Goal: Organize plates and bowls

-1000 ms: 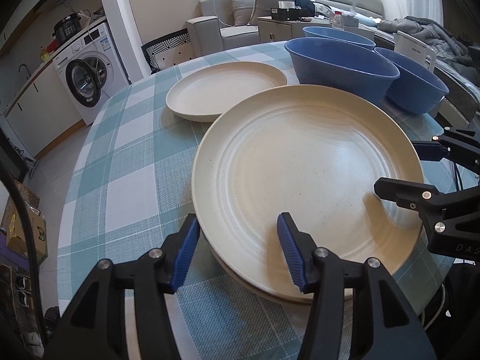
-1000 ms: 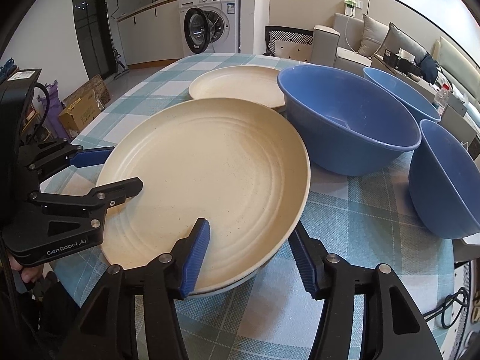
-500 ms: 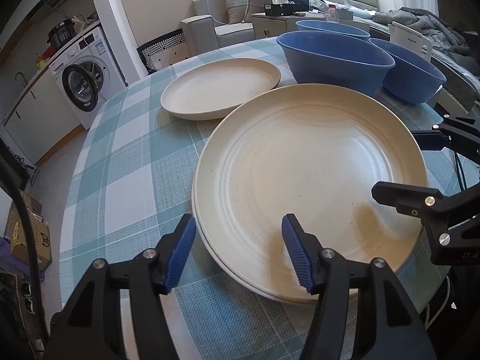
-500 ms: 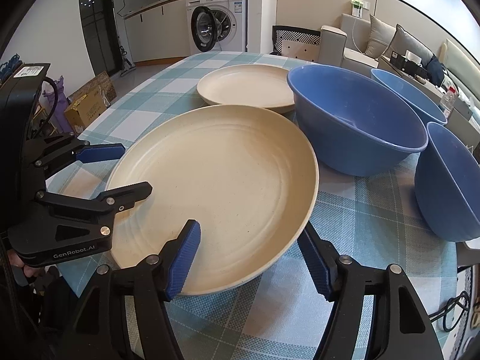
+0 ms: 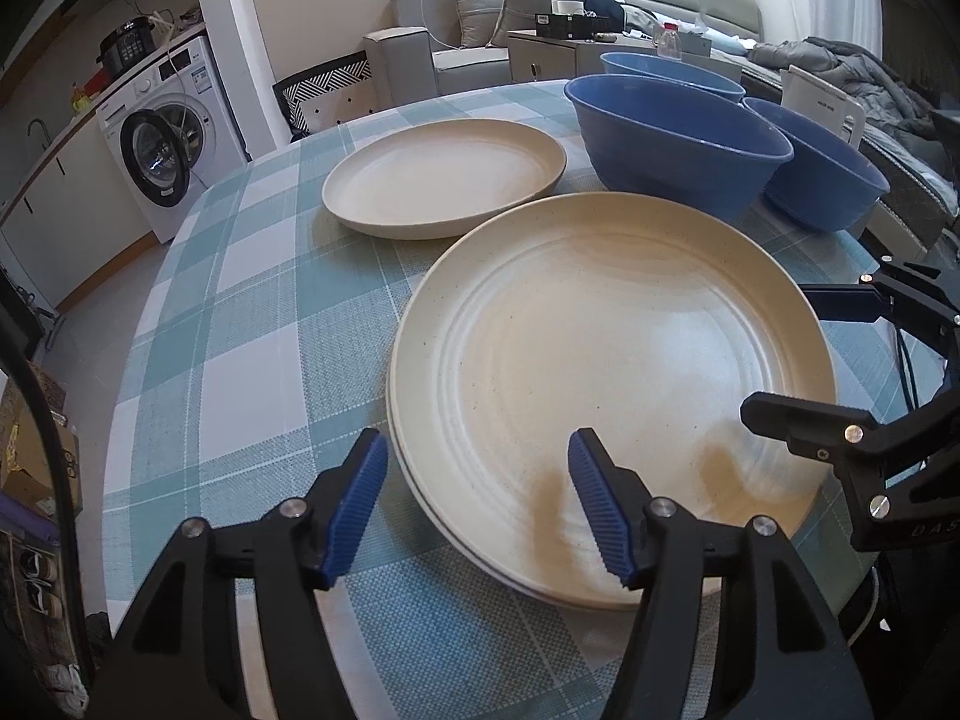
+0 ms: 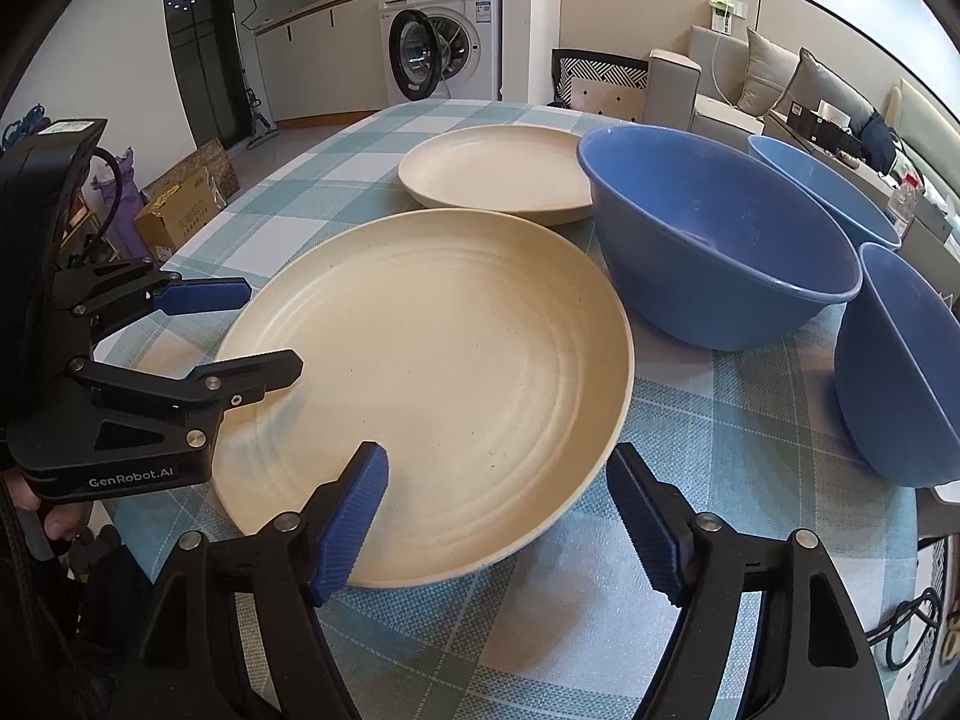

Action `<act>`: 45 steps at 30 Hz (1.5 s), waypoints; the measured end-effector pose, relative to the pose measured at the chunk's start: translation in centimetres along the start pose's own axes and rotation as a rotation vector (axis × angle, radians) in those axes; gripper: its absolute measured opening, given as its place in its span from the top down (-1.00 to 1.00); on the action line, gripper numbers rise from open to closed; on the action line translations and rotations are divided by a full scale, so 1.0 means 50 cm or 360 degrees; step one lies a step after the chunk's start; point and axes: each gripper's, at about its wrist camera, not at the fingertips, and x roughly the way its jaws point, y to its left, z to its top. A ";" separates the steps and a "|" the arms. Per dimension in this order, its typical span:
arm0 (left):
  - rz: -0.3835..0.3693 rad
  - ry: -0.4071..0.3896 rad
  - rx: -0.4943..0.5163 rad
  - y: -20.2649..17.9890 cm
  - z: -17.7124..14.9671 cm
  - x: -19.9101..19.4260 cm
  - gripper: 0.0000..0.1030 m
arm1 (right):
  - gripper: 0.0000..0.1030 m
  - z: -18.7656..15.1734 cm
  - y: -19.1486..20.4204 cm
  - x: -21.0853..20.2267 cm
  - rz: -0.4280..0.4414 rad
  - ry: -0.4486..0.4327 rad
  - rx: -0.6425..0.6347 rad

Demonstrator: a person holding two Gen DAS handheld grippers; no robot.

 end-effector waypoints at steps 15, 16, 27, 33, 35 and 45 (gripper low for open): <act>-0.0092 -0.0205 -0.0203 0.044 0.017 -0.050 -0.55 | -0.98 0.023 0.000 -0.068 0.0022 -0.0267 -0.0010; -0.0096 -0.0219 -0.0216 0.047 0.017 -0.053 -0.59 | -0.98 0.025 0.000 -0.074 0.0024 -0.0290 -0.0010; -0.0085 -0.0291 -0.0297 0.070 0.025 -0.073 -1.00 | -0.99 0.046 -0.004 -0.110 0.0055 -0.0438 0.0004; -0.0093 -0.0324 -0.0324 0.080 0.030 -0.083 -1.00 | -0.99 0.060 0.003 -0.121 0.0063 -0.0488 -0.0043; -0.0080 -0.0329 -0.0327 0.084 0.033 -0.084 -1.00 | -0.99 0.065 0.002 -0.122 0.0067 -0.0497 -0.0047; -0.0029 -0.0359 -0.0382 0.112 0.054 -0.080 -1.00 | -0.99 0.085 -0.023 -0.120 0.0057 -0.0508 -0.0018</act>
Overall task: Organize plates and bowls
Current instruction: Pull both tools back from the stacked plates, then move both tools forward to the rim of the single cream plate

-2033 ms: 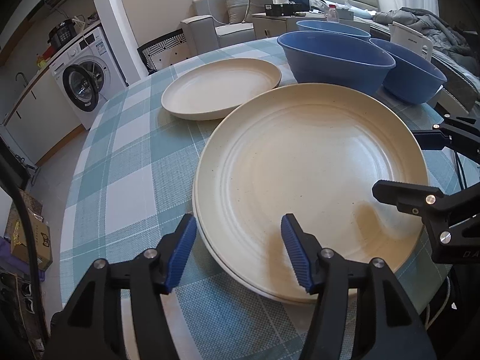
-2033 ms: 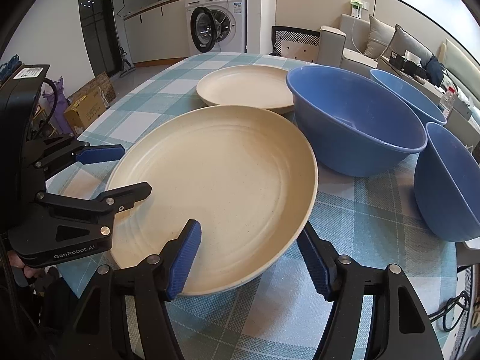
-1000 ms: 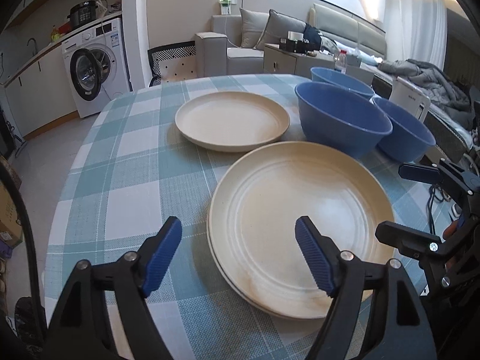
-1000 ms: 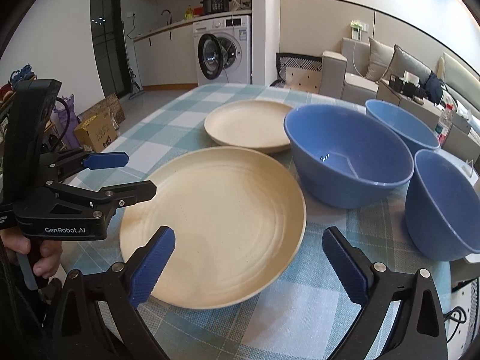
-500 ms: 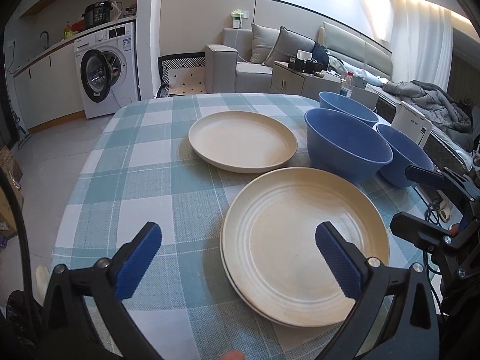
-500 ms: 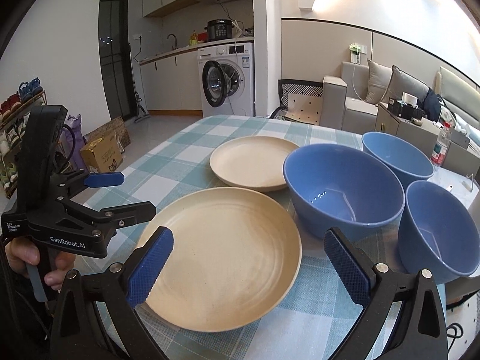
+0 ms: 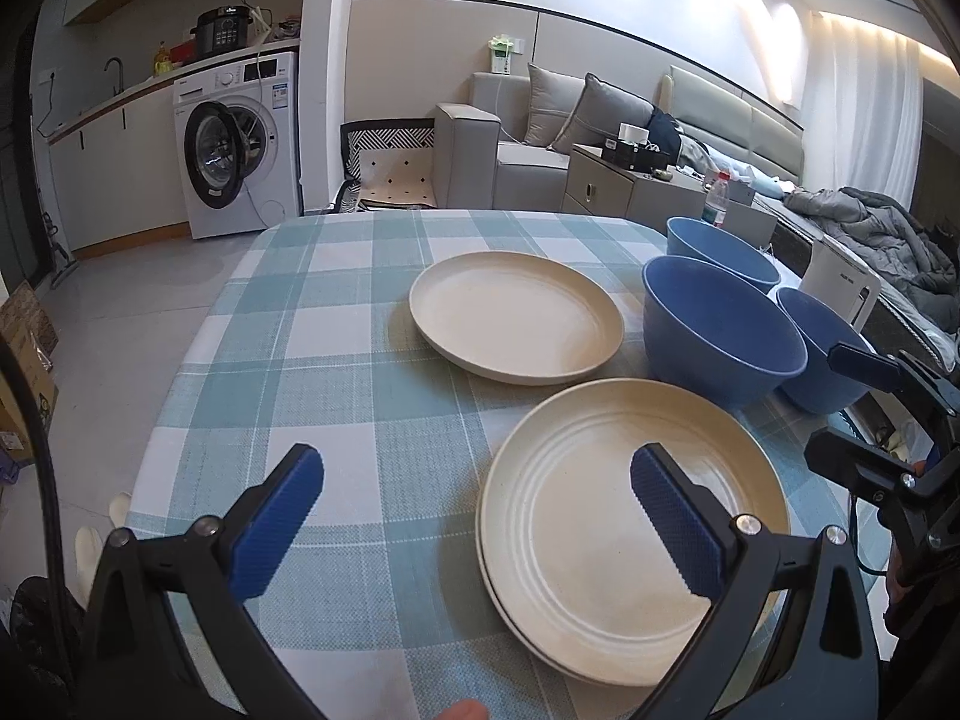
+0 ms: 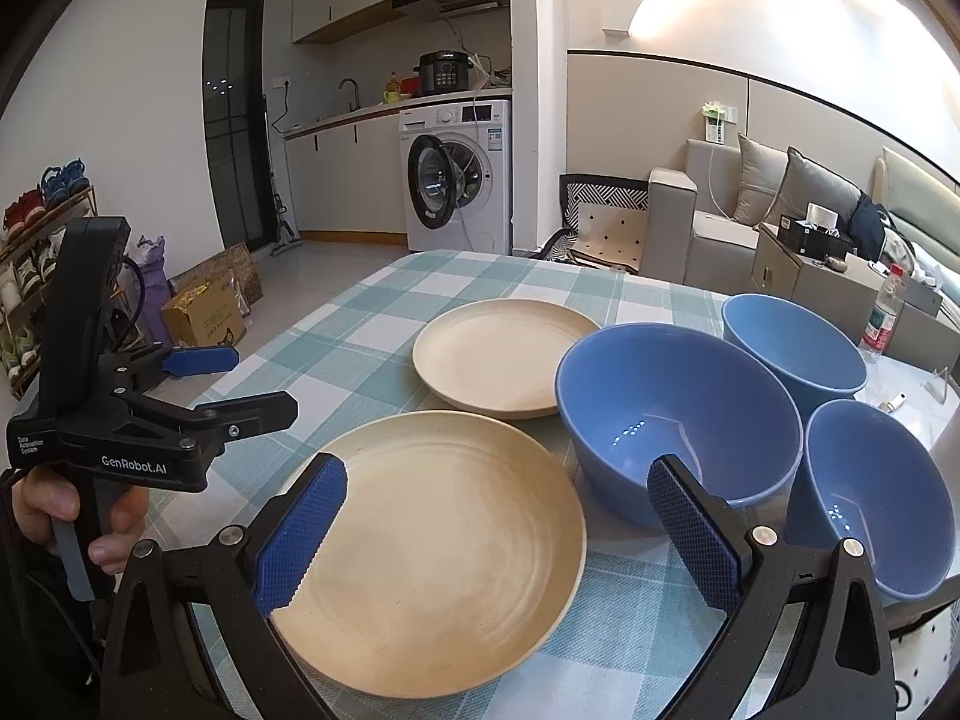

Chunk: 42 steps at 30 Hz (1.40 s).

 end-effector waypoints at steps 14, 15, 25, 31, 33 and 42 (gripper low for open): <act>0.0082 0.0051 -0.0072 0.033 0.054 0.064 -1.00 | -0.99 0.042 -0.053 0.031 -0.0047 0.0019 0.0114; 0.0083 0.0057 -0.0077 0.036 0.057 0.070 -1.00 | -0.99 0.046 -0.057 0.034 -0.0052 0.0020 0.0121; 0.0099 0.0108 -0.0091 0.048 0.079 0.120 -1.00 | -0.99 0.073 -0.070 0.064 -0.0036 0.0041 0.0124; 0.0104 0.0168 -0.0130 0.058 0.091 0.156 -1.00 | -0.99 0.078 -0.077 0.082 -0.0029 0.0066 0.0124; 0.0104 0.0183 -0.0143 0.061 0.093 0.166 -0.99 | -0.99 0.078 -0.081 0.089 -0.0030 0.0081 0.0125; 0.0123 0.0227 -0.0099 0.051 0.106 0.204 -0.98 | -0.99 0.086 -0.101 0.110 -0.0027 0.0112 0.0147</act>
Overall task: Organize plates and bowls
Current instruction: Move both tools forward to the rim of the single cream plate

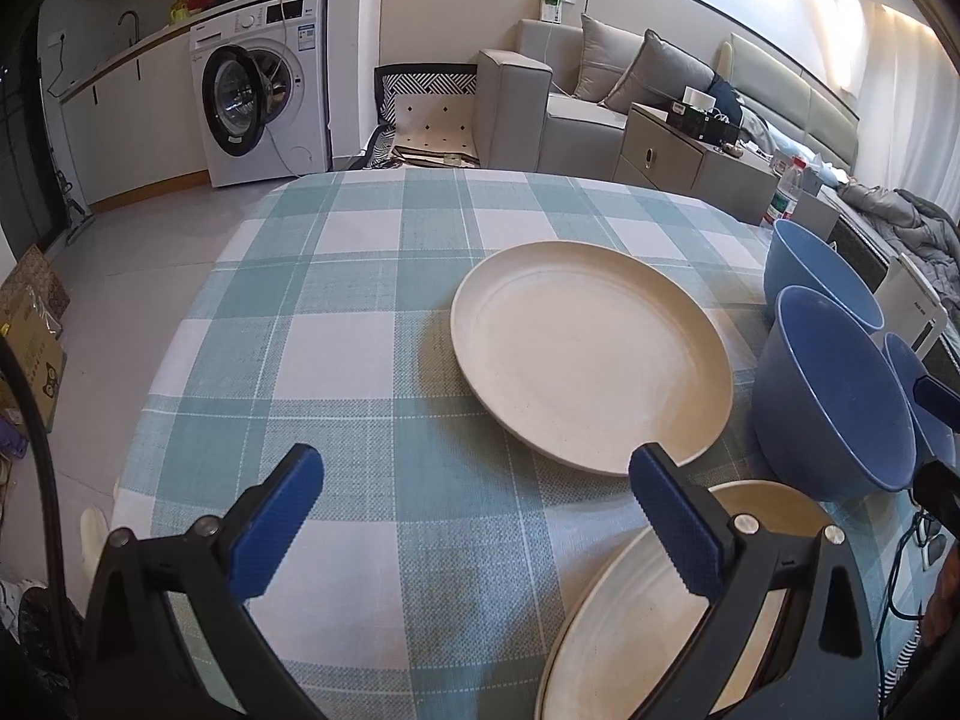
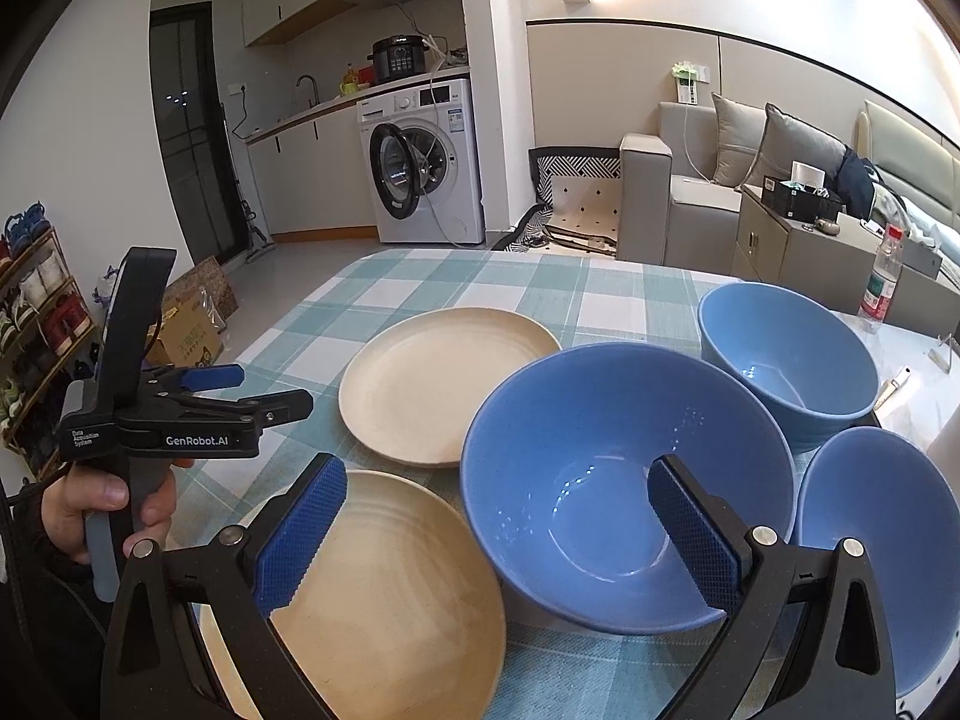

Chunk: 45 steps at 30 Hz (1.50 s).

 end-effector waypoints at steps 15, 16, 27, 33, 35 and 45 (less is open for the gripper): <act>0.0057 0.0097 0.0050 -0.016 0.021 0.059 -0.67 | -0.99 0.019 -0.009 0.031 0.0005 0.0047 -0.0009; 0.0058 0.0105 0.0050 -0.016 0.022 0.063 -0.62 | -0.99 0.020 -0.009 0.034 0.0005 0.0050 -0.0011; 0.0099 0.0200 0.0052 -0.018 0.034 0.109 -0.17 | -0.99 0.032 -0.011 0.046 0.0000 0.0063 -0.0009; 0.0092 0.0221 0.0032 -0.014 0.034 0.122 -0.05 | -0.99 0.038 -0.015 0.050 -0.0016 0.0074 -0.0005; 0.0095 0.0222 0.0030 -0.013 0.034 0.122 -0.05 | -0.99 0.038 -0.016 0.050 -0.0018 0.0072 -0.0006; 0.0145 0.0205 -0.0028 0.023 0.019 0.106 -0.05 | -0.99 0.040 -0.021 0.054 -0.0023 0.0074 -0.0005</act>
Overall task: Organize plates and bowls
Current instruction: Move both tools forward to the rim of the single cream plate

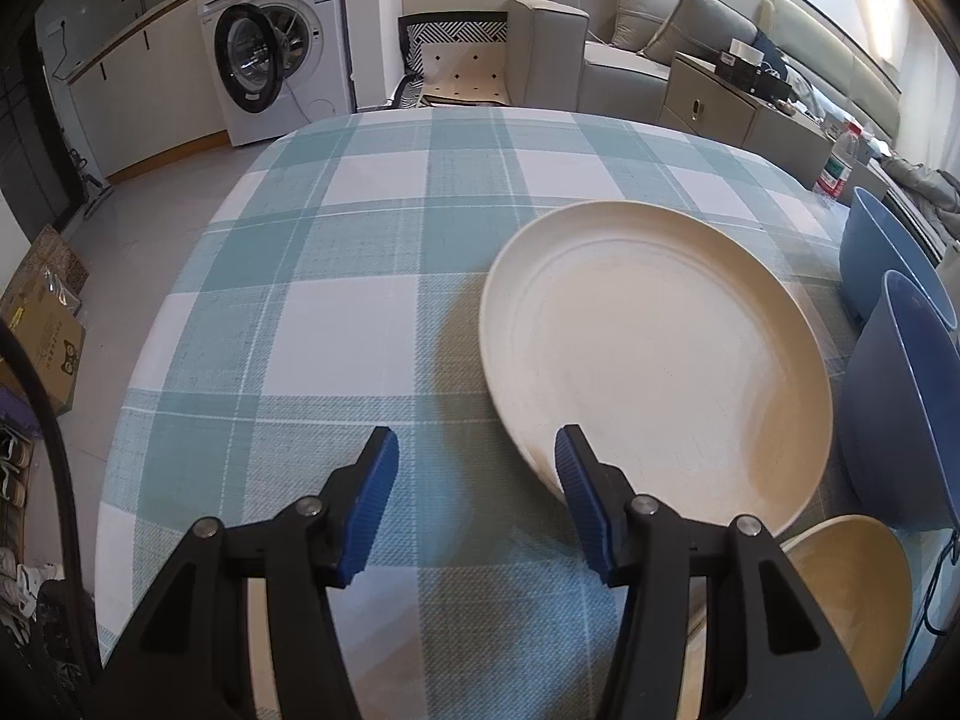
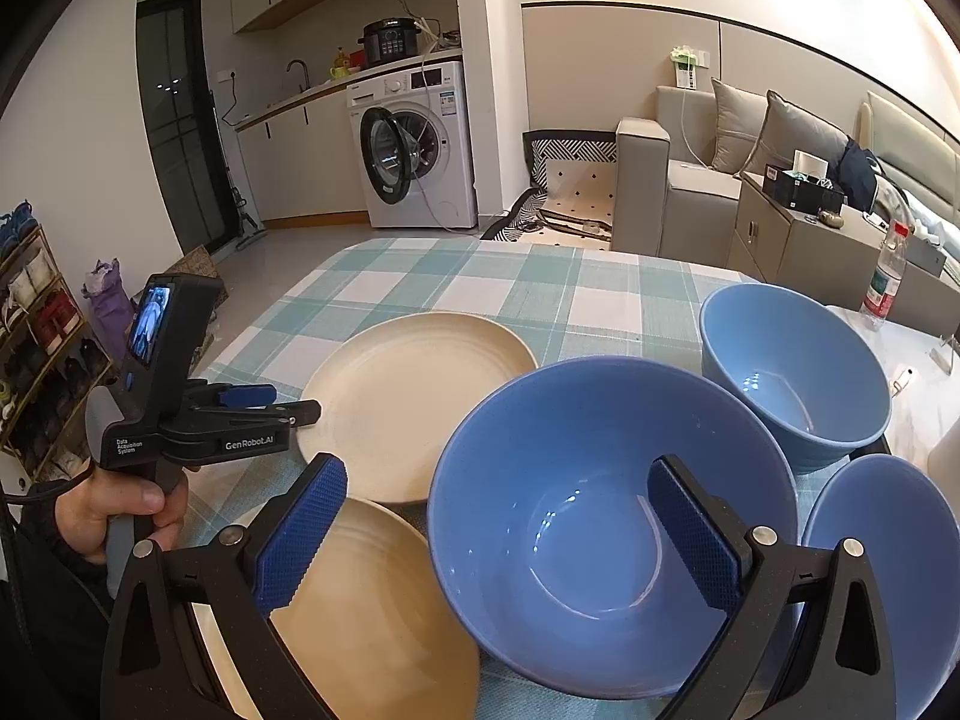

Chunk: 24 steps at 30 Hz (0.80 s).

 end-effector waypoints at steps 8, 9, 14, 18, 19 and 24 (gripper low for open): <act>0.0019 -0.0014 -0.0028 0.025 -0.022 -0.015 -0.05 | -0.99 0.001 0.009 0.003 -0.0003 -0.0007 -0.0023; 0.0021 -0.0016 -0.0032 0.028 -0.024 -0.016 -0.05 | -0.99 0.001 0.013 0.003 -0.0003 -0.0008 -0.0027; 0.0032 -0.0028 -0.0050 0.046 -0.037 -0.025 -0.05 | -0.99 0.003 0.032 0.003 0.0003 -0.0006 -0.0055; 0.0039 -0.0036 -0.0065 0.064 -0.047 -0.032 -0.05 | -0.99 0.012 0.053 0.007 0.0015 -0.0001 -0.0083; 0.0039 -0.0037 -0.0071 0.069 -0.049 -0.034 -0.05 | -0.99 0.015 0.060 0.008 0.0018 -0.0001 -0.0090; 0.0036 -0.0043 -0.0100 0.093 -0.058 -0.039 -0.05 | -0.99 0.029 0.087 0.017 0.0036 0.0011 -0.0114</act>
